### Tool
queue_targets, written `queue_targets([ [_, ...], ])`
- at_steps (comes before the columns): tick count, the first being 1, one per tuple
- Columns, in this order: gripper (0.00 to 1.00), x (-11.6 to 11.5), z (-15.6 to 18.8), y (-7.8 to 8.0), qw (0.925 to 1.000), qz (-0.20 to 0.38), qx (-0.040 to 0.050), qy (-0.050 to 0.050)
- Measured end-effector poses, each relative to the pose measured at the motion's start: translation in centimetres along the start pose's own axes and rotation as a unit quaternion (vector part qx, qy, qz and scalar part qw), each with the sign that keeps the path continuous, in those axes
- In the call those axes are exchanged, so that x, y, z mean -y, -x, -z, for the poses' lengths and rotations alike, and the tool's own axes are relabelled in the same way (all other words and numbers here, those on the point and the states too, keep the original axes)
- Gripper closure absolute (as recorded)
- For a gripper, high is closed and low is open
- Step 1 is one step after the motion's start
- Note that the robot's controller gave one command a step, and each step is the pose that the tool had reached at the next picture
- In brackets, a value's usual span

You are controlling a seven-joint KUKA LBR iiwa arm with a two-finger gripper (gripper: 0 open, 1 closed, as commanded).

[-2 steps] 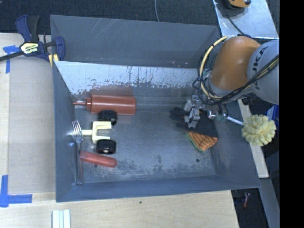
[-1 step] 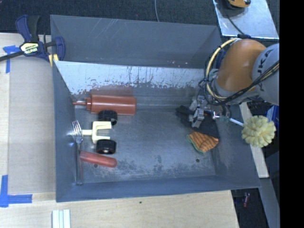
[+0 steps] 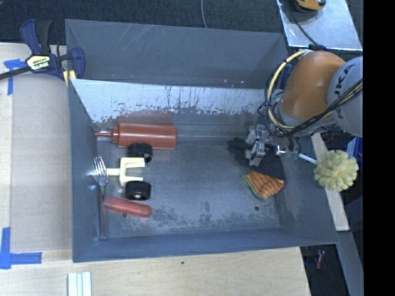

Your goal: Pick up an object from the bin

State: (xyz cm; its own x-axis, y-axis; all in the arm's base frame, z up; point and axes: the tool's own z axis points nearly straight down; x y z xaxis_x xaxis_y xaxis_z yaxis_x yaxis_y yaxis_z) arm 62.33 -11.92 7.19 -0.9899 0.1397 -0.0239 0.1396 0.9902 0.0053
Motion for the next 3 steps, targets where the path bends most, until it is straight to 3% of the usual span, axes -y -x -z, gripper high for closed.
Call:
queue_targets([
  [1, 1.00, 0.40, 0.41, -0.92, 0.9865, 0.164, 0.0005, 0.000],
  [2, 1.00, 0.75, 0.28, -0.39, 0.9871, 0.160, 0.0027, 0.000],
  [3, 1.00, 0.87, 0.17, -0.39, 0.9978, 0.066, 0.0029, 0.001],
])
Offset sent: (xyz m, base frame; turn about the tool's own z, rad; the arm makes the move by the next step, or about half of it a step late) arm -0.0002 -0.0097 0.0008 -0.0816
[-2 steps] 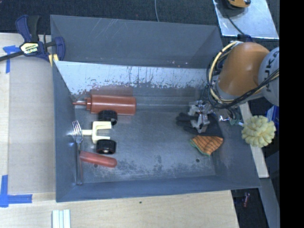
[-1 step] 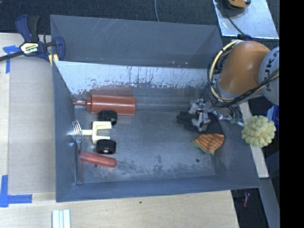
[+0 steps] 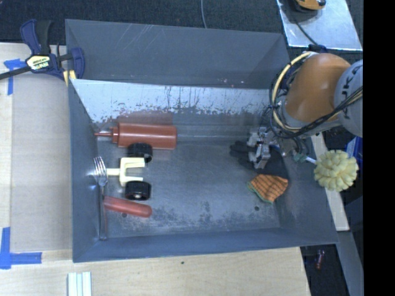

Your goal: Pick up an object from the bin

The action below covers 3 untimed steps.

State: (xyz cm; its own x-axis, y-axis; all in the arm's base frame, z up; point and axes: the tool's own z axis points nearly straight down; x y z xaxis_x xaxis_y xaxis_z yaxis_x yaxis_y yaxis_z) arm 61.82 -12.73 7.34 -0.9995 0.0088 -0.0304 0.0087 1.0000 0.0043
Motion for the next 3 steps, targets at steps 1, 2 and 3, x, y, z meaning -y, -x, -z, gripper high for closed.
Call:
queue_targets([
  [1, 1.00, 0.6, 0.0, -0.2, 0.9943, 0.107, 0.0013, 0.000],
  [2, 1.00, 0.8, 8.3, 0.1, 0.9990, 0.045, 0.0007, 0.000],
  [3, 1.00, 1.2, 3.8, -0.4, 0.9987, 0.051, 0.0021, 0.001],
])
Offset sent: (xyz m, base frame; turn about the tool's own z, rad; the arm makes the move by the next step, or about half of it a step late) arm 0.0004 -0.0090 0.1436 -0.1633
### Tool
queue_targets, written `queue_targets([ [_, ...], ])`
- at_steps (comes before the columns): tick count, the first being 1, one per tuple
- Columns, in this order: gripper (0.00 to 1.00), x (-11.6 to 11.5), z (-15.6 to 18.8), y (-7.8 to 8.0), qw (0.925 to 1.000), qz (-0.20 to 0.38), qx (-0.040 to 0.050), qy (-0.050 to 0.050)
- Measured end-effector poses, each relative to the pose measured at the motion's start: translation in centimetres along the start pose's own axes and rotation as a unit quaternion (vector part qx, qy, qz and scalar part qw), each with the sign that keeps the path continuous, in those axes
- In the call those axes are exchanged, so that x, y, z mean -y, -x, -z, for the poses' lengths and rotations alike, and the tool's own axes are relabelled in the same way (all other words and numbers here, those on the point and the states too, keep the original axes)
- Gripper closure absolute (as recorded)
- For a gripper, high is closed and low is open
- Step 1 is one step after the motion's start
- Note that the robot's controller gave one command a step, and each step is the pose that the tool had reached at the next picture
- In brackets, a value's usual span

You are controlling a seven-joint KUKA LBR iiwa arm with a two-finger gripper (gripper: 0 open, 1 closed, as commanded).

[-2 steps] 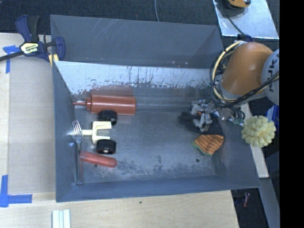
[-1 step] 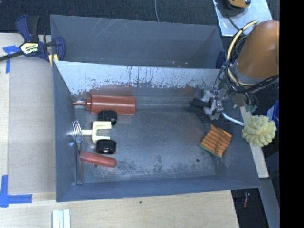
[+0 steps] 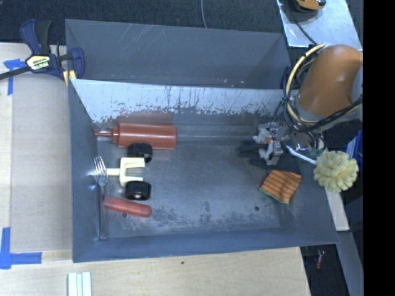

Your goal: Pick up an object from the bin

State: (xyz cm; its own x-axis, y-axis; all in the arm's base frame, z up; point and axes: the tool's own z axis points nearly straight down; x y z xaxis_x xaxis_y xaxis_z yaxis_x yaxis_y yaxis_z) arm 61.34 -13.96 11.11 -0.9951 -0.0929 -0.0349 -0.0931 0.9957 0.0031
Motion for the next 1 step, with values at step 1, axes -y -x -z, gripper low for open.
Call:
queue_targets([
  [1, 1.00, 0.25, -3.32, -0.33, 0.9999, -0.010, -0.0007, 0.001],
])
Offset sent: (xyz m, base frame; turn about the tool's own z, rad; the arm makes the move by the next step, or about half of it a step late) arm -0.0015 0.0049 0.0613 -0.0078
